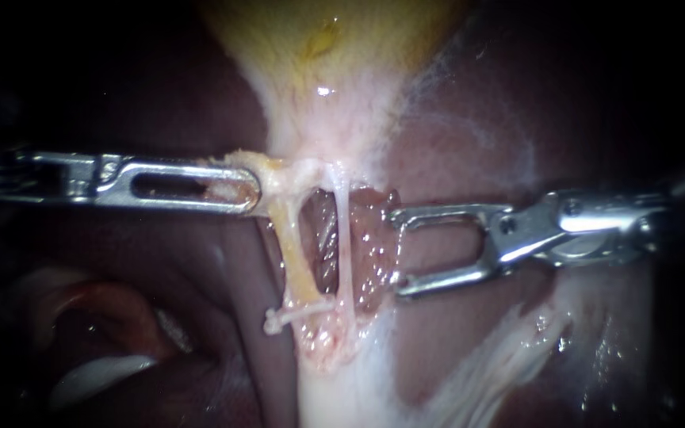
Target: Going back first clip left tube
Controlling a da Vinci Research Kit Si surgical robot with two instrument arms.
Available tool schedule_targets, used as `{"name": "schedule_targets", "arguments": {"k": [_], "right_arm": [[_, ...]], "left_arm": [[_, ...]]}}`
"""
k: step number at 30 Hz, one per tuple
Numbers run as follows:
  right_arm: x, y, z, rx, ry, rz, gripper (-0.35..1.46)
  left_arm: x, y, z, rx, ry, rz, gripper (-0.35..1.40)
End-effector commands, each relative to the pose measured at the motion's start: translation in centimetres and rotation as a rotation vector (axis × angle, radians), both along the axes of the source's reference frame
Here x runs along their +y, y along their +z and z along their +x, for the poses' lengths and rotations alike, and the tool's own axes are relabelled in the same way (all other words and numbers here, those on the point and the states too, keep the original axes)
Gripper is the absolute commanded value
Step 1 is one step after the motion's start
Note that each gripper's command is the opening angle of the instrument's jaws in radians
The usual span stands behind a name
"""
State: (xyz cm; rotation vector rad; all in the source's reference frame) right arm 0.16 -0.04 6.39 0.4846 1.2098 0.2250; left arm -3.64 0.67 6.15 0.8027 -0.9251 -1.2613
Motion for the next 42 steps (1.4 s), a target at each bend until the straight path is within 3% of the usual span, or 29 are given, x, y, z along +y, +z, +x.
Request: {"name": "schedule_targets", "arguments": {"k": [1,18,27,33,42], "right_arm": [[0.02,-0.02,-0.05,0.002,0.002,-0.002,0.50],[0.04,-0.05,-0.13,0.001,0.008,-0.004,0.50],[0.03,-0.06,-0.13,0.001,0.008,-0.004,0.50],[0.03,-0.06,-0.13,0.001,0.007,-0.004,0.50],[0.02,-0.07,-0.13,0.002,0.006,-0.010,0.50]], "left_arm": [[0.00,0.00,0.00,0.000,0.000,0.000,-0.35],[0.00,0.08,-0.09,0.003,-0.004,-0.003,-0.35],[-0.03,0.33,-0.31,0.007,-0.008,-0.013,-0.35],[0.02,0.55,-0.49,0.006,0.002,-0.014,-0.35],[0.04,0.66,-0.60,0.007,0.010,-0.012,-0.35]]}}
